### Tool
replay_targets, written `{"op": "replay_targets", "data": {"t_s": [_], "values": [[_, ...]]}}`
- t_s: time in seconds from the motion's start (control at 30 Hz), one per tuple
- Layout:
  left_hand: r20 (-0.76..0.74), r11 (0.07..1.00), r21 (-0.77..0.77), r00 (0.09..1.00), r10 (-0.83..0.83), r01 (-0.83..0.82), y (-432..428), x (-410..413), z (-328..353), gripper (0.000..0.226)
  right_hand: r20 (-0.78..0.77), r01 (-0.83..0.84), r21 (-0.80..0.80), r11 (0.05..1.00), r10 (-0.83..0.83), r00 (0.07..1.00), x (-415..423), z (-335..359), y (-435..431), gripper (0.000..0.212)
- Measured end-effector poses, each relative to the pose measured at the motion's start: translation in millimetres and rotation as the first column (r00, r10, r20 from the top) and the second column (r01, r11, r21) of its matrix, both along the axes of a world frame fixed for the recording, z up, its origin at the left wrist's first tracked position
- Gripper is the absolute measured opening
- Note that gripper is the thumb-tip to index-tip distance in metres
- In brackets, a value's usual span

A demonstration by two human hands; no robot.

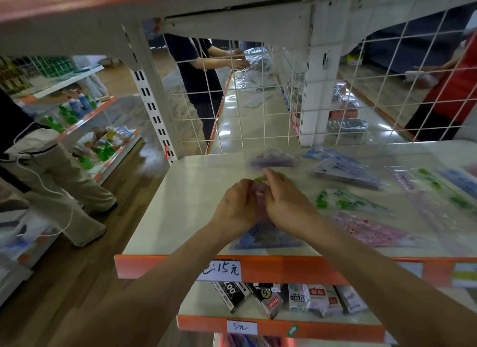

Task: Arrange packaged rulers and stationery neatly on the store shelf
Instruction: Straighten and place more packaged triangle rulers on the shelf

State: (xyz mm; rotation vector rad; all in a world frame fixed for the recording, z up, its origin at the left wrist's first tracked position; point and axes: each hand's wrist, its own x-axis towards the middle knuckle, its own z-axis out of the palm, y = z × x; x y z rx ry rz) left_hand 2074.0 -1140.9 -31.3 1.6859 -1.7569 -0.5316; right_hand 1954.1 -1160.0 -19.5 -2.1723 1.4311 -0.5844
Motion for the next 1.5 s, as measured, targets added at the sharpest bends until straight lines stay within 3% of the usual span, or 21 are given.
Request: {"op": "replay_targets", "data": {"t_s": [0.1, 0.23, 0.37, 0.5, 0.57, 0.67, 0.9, 1.0, 1.27, 1.4, 1.5], "values": [[0.117, 0.998, -0.048, 0.993, -0.033, 0.039, 0, 0, -3, 0.025, -0.095, -0.063, -0.031, 0.998, 0.060, 0.994, 2, -2, 3, 0.045], [0.315, 0.999, 0.009, 0.948, -0.043, 0.043, -4, 7, 2, 0.053, -0.104, -0.088, -0.023, 0.996, 0.085, 0.991, -8, 4, -4, 0.032], [0.213, 0.995, 0.089, 0.976, -0.053, 0.035, -6, 9, 14, 0.025, -0.038, -0.018, -0.036, 0.999, 0.017, 0.999, -26, 11, -8, 0.024], [-0.057, 0.982, 0.184, 0.998, -0.031, 0.041, -9, 10, 34, 0.021, 0.161, -0.019, 0.111, 0.994, 0.001, 0.987, -38, 23, -16, 0.023], [-0.078, 0.961, 0.261, 0.995, -0.069, 0.088, -8, 14, 41, 0.034, 0.185, -0.001, 0.170, 0.985, -0.031, 0.982, -44, 29, -18, 0.028], [0.111, 0.943, 0.294, 0.974, -0.196, 0.156, -1, 12, 41, 0.049, 0.107, -0.002, 0.194, 0.981, -0.019, 0.994, -48, 32, -14, 0.030], [0.454, 0.970, 0.232, 0.873, -0.177, 0.075, 0, 9, 34, 0.046, -0.011, 0.030, 0.161, 0.987, -0.029, 1.000, -41, 27, -9, 0.027], [0.503, 0.957, 0.284, 0.841, -0.202, 0.061, -1, 8, 36, 0.044, -0.048, 0.026, 0.147, 0.989, -0.019, 0.999, -37, 24, -9, 0.021], [0.610, 0.945, 0.325, 0.757, -0.233, 0.030, -7, 4, 32, 0.021, -0.276, -0.071, 0.138, 0.988, 0.107, 0.955, -46, 26, -7, 0.042], [0.655, 0.935, 0.353, 0.708, -0.263, 0.021, -8, 4, 34, 0.022, -0.321, -0.088, 0.112, 0.990, 0.119, 0.939, -46, 26, -7, 0.038], [0.631, 0.934, 0.356, 0.726, -0.273, 0.042, -8, 7, 37, 0.025, -0.338, -0.105, 0.111, 0.988, 0.137, 0.931, -47, 27, -8, 0.039]]}}
